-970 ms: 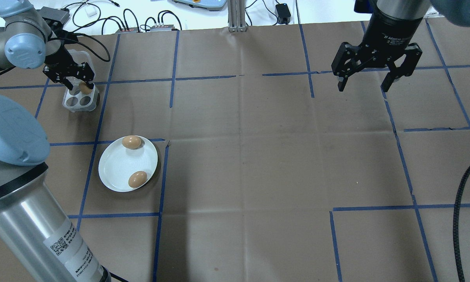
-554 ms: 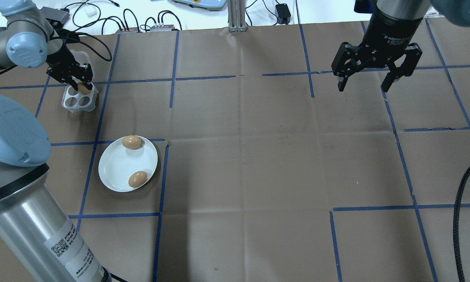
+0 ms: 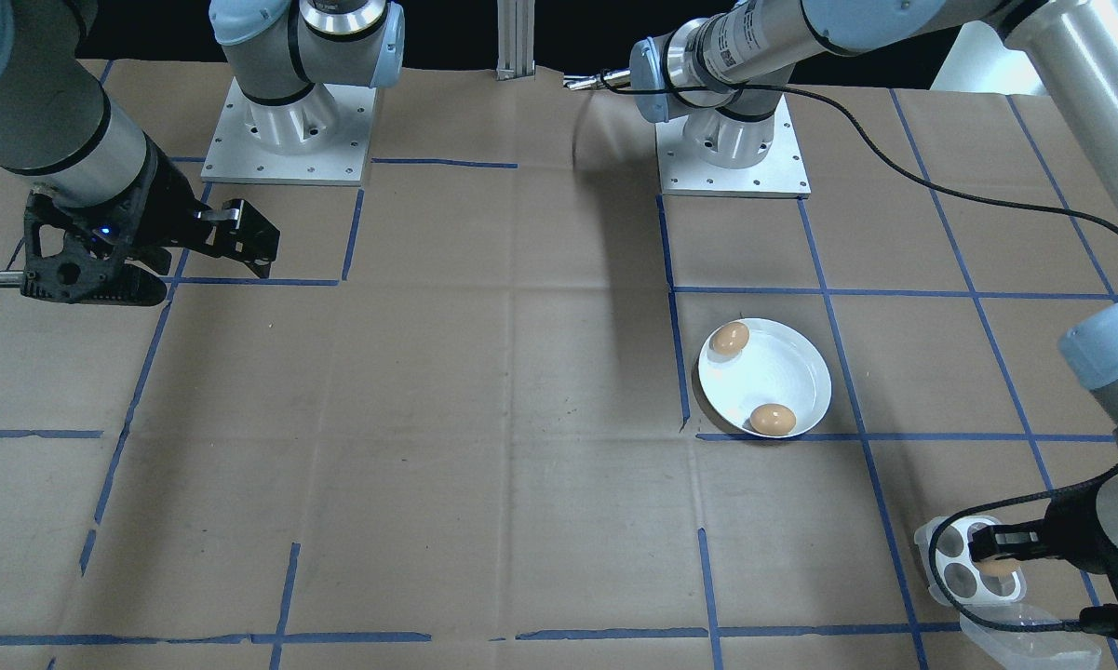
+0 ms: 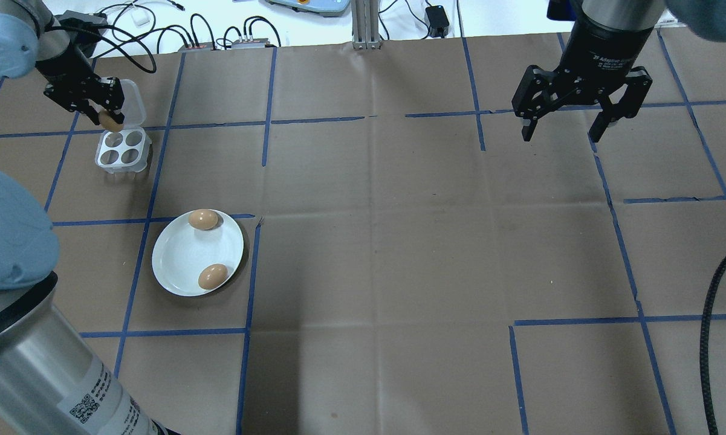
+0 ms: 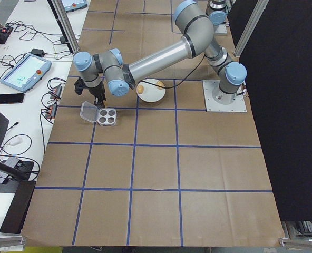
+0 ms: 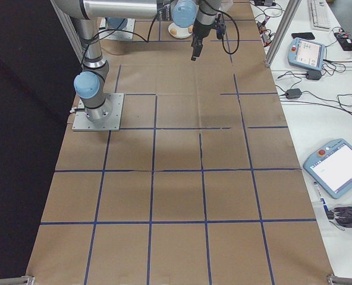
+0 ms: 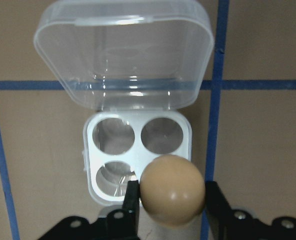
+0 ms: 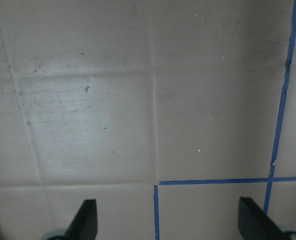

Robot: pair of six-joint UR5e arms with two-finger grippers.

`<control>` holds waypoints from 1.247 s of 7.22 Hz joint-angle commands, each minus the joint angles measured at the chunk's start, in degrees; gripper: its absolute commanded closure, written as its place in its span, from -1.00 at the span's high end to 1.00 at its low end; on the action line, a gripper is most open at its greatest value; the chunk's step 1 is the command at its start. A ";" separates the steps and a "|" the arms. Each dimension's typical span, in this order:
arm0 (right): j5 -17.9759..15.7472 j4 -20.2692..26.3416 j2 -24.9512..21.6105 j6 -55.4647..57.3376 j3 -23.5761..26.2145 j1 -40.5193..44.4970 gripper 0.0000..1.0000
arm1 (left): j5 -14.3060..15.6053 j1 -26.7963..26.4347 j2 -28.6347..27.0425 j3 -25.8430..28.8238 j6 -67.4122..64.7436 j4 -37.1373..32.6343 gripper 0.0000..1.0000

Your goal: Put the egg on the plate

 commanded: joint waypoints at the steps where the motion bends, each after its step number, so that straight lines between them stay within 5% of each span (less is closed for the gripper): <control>1: 0.00 0.00 0.00 0.00 0.00 0.00 1.00 | -0.42 -2.43 9.96 -8.61 -5.57 -4.96 -0.51; 4: 0.00 0.00 0.00 0.00 0.00 0.00 1.00 | -0.42 -5.69 24.04 -34.61 -12.09 2.64 -0.52; 6: 0.00 0.00 0.00 0.00 0.00 0.00 1.00 | -0.16 -6.14 24.08 -48.87 -12.11 20.51 -0.51; 8: 0.00 0.00 0.00 0.00 0.00 0.00 1.00 | 0.02 -6.14 22.41 -51.66 -11.58 24.04 -0.42; 9: 0.00 0.00 0.00 0.00 0.00 0.00 1.00 | -0.07 -6.14 22.49 -51.31 -11.41 24.12 0.47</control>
